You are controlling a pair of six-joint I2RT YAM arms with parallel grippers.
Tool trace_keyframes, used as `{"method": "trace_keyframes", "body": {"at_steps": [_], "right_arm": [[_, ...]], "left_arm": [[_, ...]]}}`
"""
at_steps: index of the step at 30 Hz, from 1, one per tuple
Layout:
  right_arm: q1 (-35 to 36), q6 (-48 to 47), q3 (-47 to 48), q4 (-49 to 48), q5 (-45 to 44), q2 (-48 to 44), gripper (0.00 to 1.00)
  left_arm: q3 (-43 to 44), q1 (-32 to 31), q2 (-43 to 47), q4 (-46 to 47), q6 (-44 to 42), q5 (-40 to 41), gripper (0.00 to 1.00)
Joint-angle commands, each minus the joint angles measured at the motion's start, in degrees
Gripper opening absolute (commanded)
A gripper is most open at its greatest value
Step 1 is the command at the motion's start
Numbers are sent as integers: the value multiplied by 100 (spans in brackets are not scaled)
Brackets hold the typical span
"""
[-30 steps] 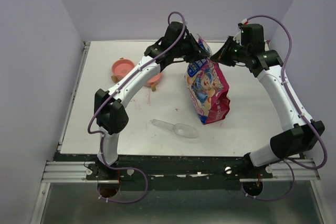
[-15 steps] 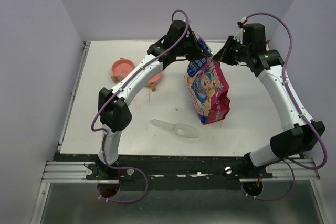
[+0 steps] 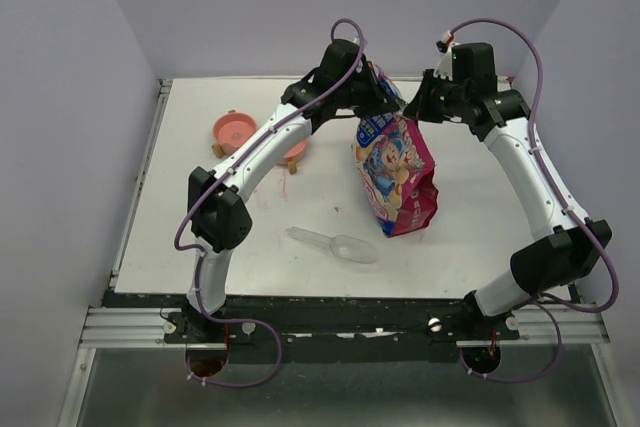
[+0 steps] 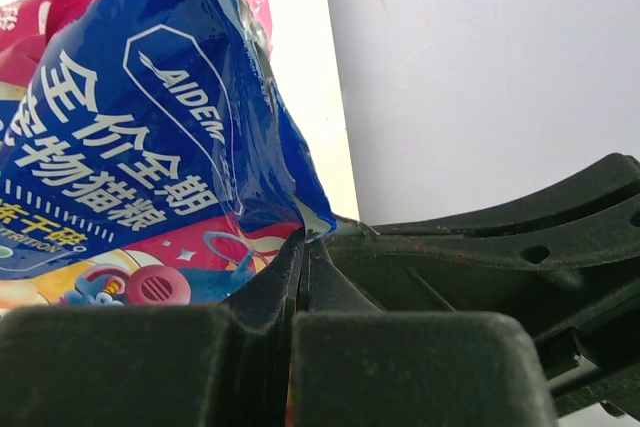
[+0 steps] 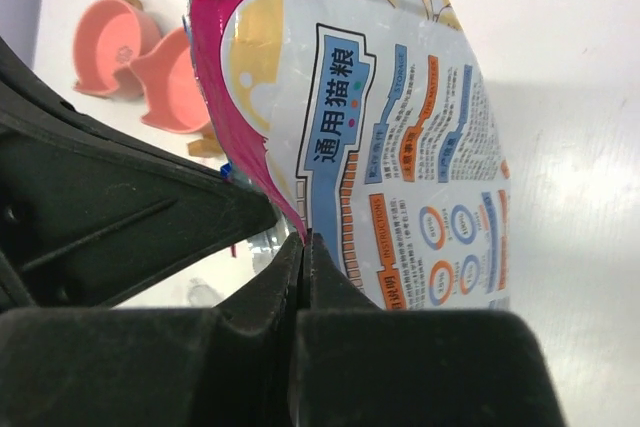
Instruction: Serve the pet food
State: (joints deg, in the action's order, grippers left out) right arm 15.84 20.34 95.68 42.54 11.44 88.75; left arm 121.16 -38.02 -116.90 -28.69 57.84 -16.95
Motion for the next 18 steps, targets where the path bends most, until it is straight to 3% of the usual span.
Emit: {"method": "trace_keyframes", "body": {"at_steps": [1, 6, 11, 14, 18], "right_arm": [[139, -416, 223, 395, -597, 204, 1], [797, -408, 460, 588, -2565, 239, 1], [1027, -285, 583, 834, -3700, 239, 1], [1027, -329, 610, 843, -3991, 151, 1], [1009, -136, 654, 887, -3598, 248, 0]], "left_arm": [[196, -109, -52, -417, -282, 244, 0], [873, -223, -412, -1551, -572, 894, 0], [540, -215, -272, -1631, -818, 1167, 0], [540, -188, -298, -1789, -1073, 1238, 0], [417, -135, -281, -1763, -1179, 1124, 0]]}}
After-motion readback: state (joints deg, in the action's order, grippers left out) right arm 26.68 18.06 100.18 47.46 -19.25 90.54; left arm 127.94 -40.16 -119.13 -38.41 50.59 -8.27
